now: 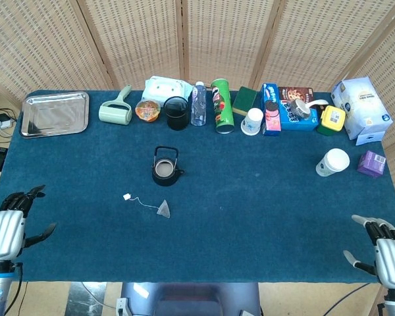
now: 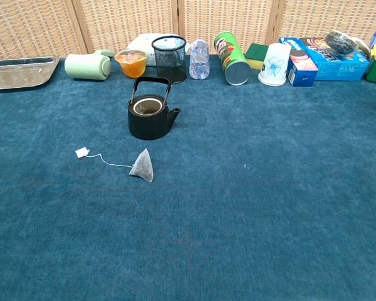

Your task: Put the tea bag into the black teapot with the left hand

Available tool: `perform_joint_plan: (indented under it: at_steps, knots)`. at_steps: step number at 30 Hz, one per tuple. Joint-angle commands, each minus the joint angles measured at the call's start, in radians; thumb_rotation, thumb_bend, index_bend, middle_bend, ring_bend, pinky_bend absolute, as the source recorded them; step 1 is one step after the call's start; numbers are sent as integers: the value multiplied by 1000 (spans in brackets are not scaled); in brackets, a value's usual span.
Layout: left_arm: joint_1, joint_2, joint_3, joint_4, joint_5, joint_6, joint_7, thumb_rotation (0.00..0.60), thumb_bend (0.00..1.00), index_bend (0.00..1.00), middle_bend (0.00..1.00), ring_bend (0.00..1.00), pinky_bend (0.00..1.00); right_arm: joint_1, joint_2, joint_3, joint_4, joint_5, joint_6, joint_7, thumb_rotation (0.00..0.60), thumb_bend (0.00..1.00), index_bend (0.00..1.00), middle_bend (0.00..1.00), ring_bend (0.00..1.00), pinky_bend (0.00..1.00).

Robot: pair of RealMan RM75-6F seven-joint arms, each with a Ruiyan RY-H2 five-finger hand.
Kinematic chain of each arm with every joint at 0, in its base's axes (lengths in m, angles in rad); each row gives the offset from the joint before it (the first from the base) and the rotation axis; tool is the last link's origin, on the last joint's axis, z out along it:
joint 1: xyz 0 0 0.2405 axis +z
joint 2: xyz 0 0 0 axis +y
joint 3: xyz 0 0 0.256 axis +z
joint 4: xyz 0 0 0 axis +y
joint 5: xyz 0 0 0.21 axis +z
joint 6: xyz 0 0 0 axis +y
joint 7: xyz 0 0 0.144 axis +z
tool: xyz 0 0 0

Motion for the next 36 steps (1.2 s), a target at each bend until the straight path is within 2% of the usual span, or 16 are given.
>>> perform_joint_plan:
  at_steps: [1,4,7,9,16,22,28,36]
  knots:
    - [-40,15,-17,-13,-13,-50,49,600,242,192,729,651,660,-2,0,0,4,2,1,6,600,238,236,290,230,183]
    - [-74,18,-29,-16,-26,-94,85,600,242,199,892,798,775,-6,0,0,10,6,2,15,600,237,236,290,234,212]
    - [-105,18,-37,-19,-51,-140,114,600,242,220,978,885,839,-10,-2,-1,15,11,1,21,600,238,236,290,238,218]
    - [-128,15,-45,-16,-71,-172,135,600,253,240,998,917,861,-12,-3,-1,19,15,0,24,600,239,236,290,240,219]
    - [-231,-29,-82,15,-165,-302,216,600,428,350,1000,999,930,-5,-4,5,27,35,-26,25,600,237,236,290,243,223]
    - [-301,-73,-98,42,-247,-380,266,600,435,412,1000,1000,943,2,-9,11,32,50,-46,23,600,238,236,290,243,223]
    - [-356,-123,-105,90,-311,-428,298,600,433,422,1000,1000,943,8,-13,14,37,64,-66,21,600,238,236,290,243,223]
    - [-435,-213,-110,187,-399,-491,335,600,370,430,1000,1000,943,13,-16,21,37,83,-83,11,600,238,236,290,244,224]
